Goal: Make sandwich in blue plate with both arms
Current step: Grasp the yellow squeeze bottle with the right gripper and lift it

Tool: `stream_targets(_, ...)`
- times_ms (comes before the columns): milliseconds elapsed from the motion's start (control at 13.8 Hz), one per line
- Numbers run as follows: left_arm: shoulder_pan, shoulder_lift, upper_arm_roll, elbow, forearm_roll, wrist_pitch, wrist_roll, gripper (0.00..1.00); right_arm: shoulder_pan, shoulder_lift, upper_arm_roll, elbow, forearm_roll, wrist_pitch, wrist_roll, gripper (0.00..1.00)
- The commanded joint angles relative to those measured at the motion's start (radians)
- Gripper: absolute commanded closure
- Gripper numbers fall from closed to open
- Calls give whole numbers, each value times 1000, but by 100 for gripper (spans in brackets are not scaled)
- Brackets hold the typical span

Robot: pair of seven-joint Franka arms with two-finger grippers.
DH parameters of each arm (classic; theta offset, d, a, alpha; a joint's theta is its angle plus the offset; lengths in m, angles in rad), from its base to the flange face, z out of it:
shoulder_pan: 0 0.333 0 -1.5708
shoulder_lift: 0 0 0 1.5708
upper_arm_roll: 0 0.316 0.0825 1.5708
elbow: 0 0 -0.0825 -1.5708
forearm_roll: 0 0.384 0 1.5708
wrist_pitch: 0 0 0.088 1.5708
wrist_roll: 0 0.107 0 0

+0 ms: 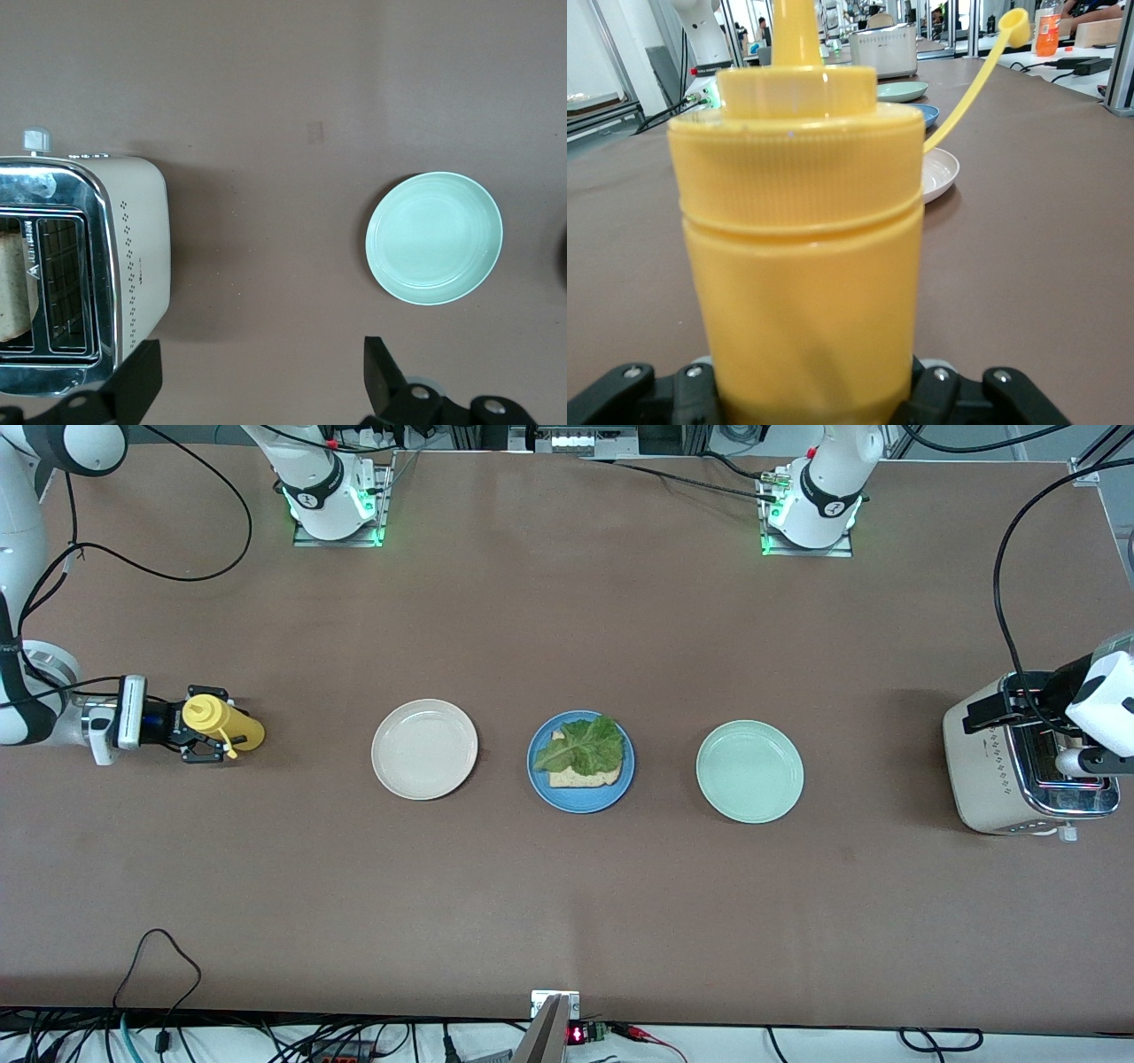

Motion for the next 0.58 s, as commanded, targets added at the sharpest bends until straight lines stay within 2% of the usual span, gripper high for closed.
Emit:
stream_targets(0,3,-9,-5,3,14,-5,15,0,57,-59,-11,34,8,-10,100,100)
stream_targets(217,3,-10,-5,-2,14,0,15,0,107,-151,-14,34,-18,1,227,100)
stream_targets(506,5,-9,-5,-2,16,3,16,0,190,-294,-11,31,-123,62,451,100)
